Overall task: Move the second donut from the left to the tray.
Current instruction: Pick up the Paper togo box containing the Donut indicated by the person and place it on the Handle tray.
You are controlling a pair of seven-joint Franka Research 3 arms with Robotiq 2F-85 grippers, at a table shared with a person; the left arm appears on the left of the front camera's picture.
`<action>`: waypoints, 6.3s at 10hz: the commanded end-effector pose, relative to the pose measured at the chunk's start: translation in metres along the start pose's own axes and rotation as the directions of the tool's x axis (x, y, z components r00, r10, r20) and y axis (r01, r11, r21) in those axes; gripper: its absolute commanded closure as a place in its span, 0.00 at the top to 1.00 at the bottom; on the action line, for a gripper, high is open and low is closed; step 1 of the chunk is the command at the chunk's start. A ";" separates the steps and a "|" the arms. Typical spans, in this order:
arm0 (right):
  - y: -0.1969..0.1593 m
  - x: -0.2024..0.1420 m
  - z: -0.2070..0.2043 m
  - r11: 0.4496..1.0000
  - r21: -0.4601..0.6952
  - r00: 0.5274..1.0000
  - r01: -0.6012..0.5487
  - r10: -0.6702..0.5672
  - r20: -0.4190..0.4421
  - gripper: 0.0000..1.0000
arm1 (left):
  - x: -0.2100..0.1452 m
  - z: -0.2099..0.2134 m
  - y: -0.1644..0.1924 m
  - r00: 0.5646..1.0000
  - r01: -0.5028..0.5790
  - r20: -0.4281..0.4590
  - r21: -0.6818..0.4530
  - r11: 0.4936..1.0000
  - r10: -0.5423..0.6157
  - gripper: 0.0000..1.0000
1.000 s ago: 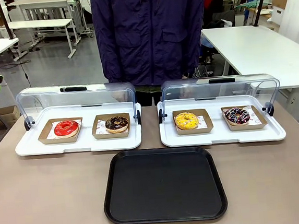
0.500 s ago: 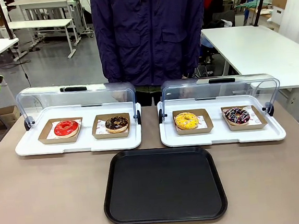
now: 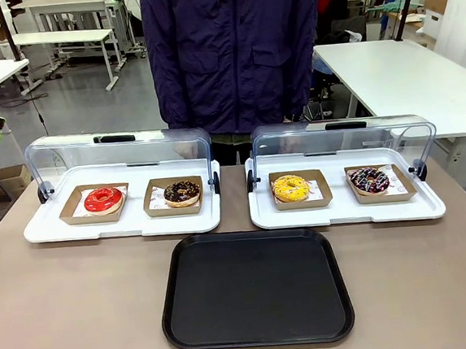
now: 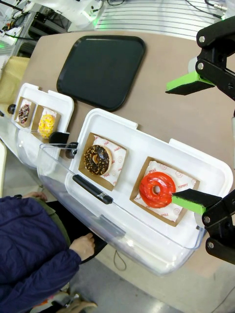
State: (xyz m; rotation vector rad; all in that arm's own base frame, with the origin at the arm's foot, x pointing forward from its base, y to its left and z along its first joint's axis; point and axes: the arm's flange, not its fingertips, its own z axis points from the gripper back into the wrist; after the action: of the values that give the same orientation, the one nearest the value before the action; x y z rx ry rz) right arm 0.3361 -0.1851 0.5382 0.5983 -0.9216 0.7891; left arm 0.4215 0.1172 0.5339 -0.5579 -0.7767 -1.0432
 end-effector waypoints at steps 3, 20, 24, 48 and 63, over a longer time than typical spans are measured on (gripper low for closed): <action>-0.002 0.003 0.000 1.000 -0.001 0.999 -0.023 0.023 0.026 1.00 | 0.000 0.000 0.001 1.000 0.014 0.005 -0.008 1.000 -0.014 1.00; -0.002 0.003 0.000 1.000 -0.001 0.999 -0.023 0.023 0.026 1.00 | 0.000 0.000 0.001 1.000 0.014 0.005 -0.008 1.000 -0.014 1.00; -0.002 0.003 0.000 1.000 -0.001 0.999 -0.023 0.023 0.026 1.00 | 0.000 0.000 0.001 1.000 0.014 0.005 -0.008 1.000 -0.014 1.00; -0.002 0.003 0.000 1.000 -0.001 0.999 -0.023 0.023 0.026 1.00 | 0.081 -0.318 -0.066 0.691 0.361 -0.609 -0.174 0.916 -0.388 1.00; -0.002 0.003 0.000 1.000 -0.001 0.999 -0.023 0.023 0.026 1.00 | 0.035 -0.371 -0.020 0.623 0.449 -0.660 -0.138 0.883 -0.420 1.00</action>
State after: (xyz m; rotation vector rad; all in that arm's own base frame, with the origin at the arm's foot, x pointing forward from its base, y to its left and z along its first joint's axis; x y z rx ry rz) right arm 0.3365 -0.1851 0.5383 0.5954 -0.9163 0.7893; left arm 0.5189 -0.1774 0.3355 0.0704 -0.2628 -1.5615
